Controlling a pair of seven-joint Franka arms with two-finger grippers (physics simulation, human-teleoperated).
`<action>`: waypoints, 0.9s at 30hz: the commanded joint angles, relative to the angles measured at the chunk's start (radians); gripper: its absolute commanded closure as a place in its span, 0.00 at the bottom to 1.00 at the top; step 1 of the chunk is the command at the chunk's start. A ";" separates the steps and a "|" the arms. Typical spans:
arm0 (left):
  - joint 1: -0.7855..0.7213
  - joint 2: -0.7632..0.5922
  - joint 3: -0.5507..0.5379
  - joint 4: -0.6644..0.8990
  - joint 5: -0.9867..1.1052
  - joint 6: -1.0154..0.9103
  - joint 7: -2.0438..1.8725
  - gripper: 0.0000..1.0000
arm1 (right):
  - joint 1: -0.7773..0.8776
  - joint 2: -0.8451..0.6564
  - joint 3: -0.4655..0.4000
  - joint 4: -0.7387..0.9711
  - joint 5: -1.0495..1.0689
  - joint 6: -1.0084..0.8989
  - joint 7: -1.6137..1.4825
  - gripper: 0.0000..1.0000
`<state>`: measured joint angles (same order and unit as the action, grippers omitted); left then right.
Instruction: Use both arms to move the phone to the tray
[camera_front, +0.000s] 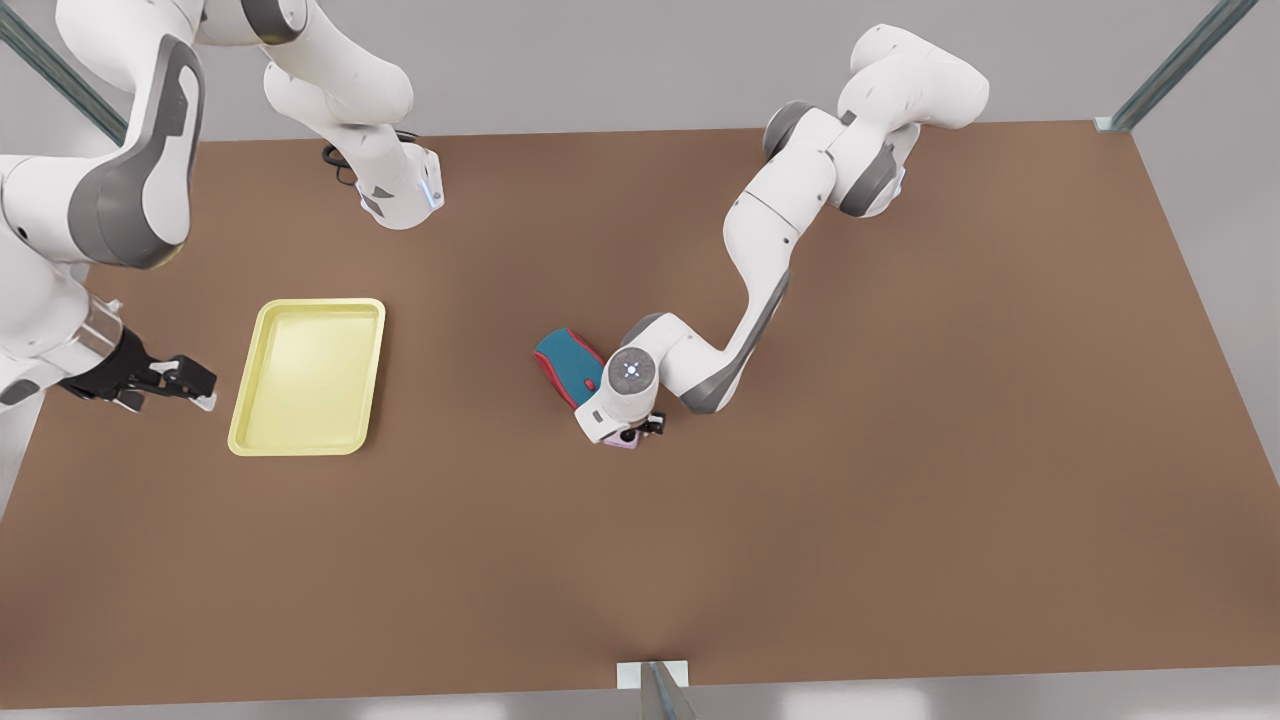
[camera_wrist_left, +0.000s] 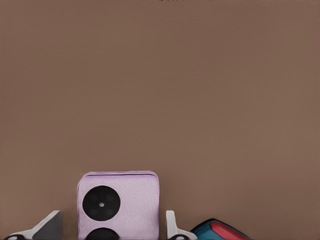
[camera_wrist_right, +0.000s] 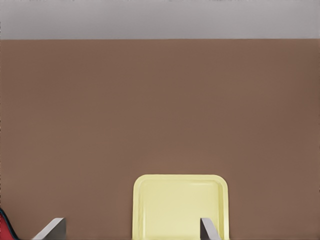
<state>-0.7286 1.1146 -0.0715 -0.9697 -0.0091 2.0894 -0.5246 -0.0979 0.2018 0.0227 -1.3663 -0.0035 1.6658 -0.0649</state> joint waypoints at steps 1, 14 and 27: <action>0.000 -0.004 0.001 0.000 0.001 0.009 -0.074 0.00 | 0.009 0.004 0.003 0.012 0.022 -0.015 0.022 0.00; 0.465 -0.648 0.159 -0.127 0.000 -0.686 0.244 0.00 | 0.227 0.103 0.068 0.003 0.014 -0.031 0.352 0.00; 0.707 -0.746 -0.065 -0.351 0.060 -0.577 0.445 0.00 | 0.598 0.492 0.075 0.039 -0.113 0.439 1.340 0.00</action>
<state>-0.0219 0.3633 -0.1363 -1.3219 0.0431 1.5208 -0.2992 0.4946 0.6762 0.0978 -1.3289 -0.0722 1.9365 0.4963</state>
